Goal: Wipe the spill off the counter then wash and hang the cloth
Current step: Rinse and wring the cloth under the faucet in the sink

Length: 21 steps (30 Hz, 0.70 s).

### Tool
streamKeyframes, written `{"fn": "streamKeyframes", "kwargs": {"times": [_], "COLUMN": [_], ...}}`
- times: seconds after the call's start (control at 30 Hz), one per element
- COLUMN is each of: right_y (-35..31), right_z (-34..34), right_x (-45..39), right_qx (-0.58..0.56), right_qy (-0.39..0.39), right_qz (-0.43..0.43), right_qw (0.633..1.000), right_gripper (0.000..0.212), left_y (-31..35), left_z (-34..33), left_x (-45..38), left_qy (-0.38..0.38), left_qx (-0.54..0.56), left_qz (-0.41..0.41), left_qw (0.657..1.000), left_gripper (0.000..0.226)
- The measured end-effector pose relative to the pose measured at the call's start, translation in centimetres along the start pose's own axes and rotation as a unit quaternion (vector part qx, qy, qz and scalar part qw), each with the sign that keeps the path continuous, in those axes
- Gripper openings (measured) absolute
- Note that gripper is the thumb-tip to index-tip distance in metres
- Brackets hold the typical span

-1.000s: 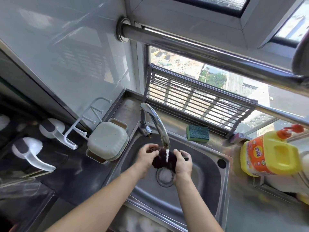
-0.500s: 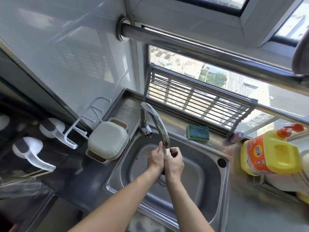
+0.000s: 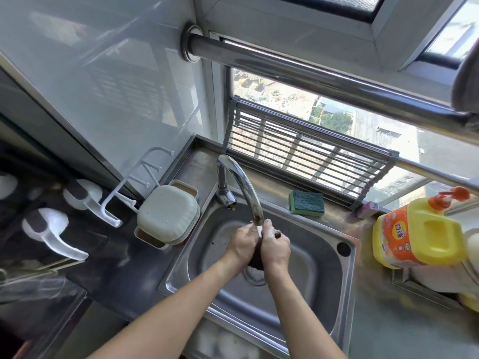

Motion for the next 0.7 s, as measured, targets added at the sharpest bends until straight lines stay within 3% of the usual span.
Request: {"fn": "streamKeyframes", "kwargs": {"times": [0.13,0.17,0.23,0.3,0.4,0.47,0.5,0.57,0.63,0.7], "right_y": [1.3,1.3,1.3,0.7,0.0,-0.1,0.0,-0.9,-2.4,-2.7], "right_z": [0.0,-0.3,-0.1,-0.1,-2.4,-3.5,-3.9,-4.1,-4.0,-3.7], "right_x": [0.0,0.3,0.3,0.4,1.8,2.3,2.4,2.2,2.5,3.0], "right_qx": [-0.119,-0.178,-0.26,-0.264,-0.223,-0.157,-0.135,-0.061,0.047,0.066], "right_qy": [-0.022,-0.035,-0.049,-0.087,-0.192,-0.206,-0.191,-0.168,-0.145,-0.109], "right_qz": [-0.035,-0.04,-0.022,0.011,0.022,0.004,-0.008,0.047,0.145,0.178], "right_qw": [0.992,0.983,0.964,0.961,0.956,0.966,0.972,0.983,0.978,0.976], "right_gripper": [0.016,0.023,0.059,0.082,0.063,0.046,0.049,0.053,0.033,0.024], "left_y": [1.0,1.2,1.8,2.5,2.5,1.7,1.4,1.2,1.0,0.9], "left_z": [0.2,0.6,1.8,3.0,2.4,1.8,1.8,2.3,3.1,3.8], "left_x": [1.0,1.1,1.4,1.9,2.7,2.9,2.8,2.7,2.5,2.3], "left_qy": [-0.043,-0.038,0.001,0.049,0.04,0.036,0.05,0.09,0.13,0.162], "left_qx": [-0.185,-0.217,-0.242,-0.223,-0.185,-0.17,-0.157,-0.121,-0.081,-0.064], "left_qz": [-0.081,-0.096,-0.122,-0.141,-0.155,-0.144,-0.14,-0.144,-0.14,-0.121], "left_qw": [0.978,0.971,0.963,0.963,0.97,0.974,0.976,0.978,0.978,0.977], "left_gripper": [0.047,0.046,0.034,0.034,0.033,0.018,0.008,0.022,0.038,0.055]}}
Point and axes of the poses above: each hand's wrist, its own x-axis away from the middle knuckle, its own z-axis out of the back of the hand, y = z × x, the point moved 10 cm from there along -x, towards the middle knuckle, and after that the axes turned 15 degrees about z, right-handed, at the moved point
